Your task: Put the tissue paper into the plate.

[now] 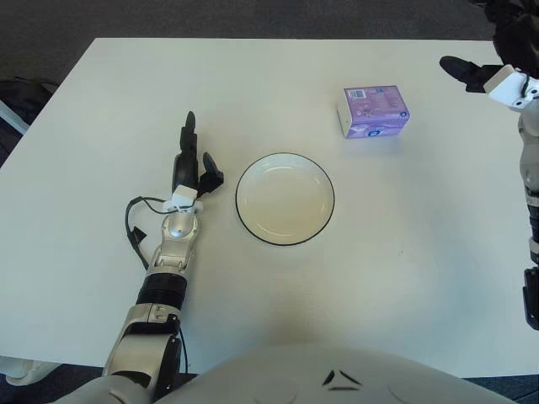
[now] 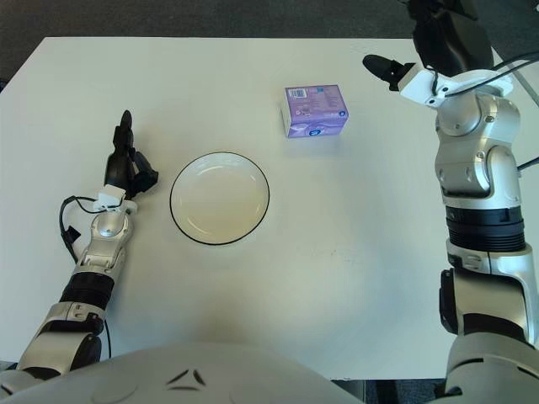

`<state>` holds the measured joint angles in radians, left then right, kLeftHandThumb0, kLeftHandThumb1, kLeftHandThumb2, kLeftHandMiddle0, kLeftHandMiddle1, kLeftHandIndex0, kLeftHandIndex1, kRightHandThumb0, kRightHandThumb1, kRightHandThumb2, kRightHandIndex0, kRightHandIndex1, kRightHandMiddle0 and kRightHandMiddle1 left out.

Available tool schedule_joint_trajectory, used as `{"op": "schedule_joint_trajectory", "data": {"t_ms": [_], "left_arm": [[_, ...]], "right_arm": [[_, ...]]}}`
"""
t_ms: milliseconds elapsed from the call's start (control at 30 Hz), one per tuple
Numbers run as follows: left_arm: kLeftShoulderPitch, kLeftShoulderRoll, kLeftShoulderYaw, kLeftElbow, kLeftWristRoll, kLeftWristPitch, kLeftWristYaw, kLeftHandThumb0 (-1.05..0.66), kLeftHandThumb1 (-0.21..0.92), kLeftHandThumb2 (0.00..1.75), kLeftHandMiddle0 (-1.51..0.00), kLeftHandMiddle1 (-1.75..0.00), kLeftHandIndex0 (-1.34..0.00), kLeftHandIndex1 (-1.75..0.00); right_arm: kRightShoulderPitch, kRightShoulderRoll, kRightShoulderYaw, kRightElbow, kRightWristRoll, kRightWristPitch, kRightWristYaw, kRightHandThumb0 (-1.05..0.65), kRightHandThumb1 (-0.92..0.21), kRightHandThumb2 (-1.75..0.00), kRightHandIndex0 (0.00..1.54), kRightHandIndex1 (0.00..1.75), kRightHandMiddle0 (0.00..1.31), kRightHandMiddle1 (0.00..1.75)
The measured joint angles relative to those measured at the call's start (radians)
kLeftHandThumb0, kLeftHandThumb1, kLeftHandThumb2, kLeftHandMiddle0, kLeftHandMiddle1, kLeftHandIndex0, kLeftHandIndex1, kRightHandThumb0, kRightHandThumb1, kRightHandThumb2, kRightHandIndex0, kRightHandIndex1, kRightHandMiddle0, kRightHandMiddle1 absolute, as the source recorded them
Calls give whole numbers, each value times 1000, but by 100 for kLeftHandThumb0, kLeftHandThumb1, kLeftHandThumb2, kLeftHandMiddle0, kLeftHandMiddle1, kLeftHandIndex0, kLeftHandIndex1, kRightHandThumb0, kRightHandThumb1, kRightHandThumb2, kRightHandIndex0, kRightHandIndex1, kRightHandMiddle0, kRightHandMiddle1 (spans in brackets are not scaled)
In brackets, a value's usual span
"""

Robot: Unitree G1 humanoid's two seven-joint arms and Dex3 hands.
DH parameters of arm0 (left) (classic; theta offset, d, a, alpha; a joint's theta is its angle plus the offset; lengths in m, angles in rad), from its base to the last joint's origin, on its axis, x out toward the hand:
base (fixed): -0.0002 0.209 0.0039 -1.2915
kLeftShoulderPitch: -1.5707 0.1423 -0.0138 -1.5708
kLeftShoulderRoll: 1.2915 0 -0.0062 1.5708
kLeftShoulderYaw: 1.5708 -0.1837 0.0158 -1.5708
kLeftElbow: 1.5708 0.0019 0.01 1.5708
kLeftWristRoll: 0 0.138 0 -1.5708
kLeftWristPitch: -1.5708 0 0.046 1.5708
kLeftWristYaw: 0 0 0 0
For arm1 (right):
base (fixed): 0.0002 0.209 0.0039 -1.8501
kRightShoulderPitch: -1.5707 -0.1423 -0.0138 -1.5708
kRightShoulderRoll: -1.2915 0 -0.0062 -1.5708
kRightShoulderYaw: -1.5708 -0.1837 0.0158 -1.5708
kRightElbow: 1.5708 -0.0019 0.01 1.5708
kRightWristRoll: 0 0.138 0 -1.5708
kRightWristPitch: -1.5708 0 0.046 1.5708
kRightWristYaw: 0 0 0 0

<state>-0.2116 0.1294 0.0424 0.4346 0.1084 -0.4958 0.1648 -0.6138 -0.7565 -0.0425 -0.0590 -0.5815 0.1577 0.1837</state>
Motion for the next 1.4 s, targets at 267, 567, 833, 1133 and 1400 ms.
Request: {"op": "schedule_joint_trajectory", "data": {"t_ms": [267,567,833,1133,1400], "left_arm": [[-2,2,0,3,-7,0,-1,-96,92,118,0,0,0,0],[-9,5,-2,9,-11,0,-6,-96,92,118,0,0,0,0],[-15,2,-3,10,-16,0,-6,-96,92,118,0,0,0,0],[-15,6,-3,19,-15,0,-6,-96,92,118,0,0,0,0],[-18,6,-4,21,-14,0,-6,-96,92,118,0,0,0,0]], "right_arm": [[0,1,7,-6,-8,11,1,-87,-91,-49,9,0,0,35],[-155,-74,229,229,-74,-320,139,-104,-92,-23,0,0,0,1],[-237,-75,309,341,-108,-497,154,-105,-92,-29,0,0,0,0],[-273,-78,349,396,-148,-605,165,-105,-92,-30,0,0,0,0],[-295,-18,418,513,-191,-675,127,-105,-92,-25,0,0,0,0]]}}
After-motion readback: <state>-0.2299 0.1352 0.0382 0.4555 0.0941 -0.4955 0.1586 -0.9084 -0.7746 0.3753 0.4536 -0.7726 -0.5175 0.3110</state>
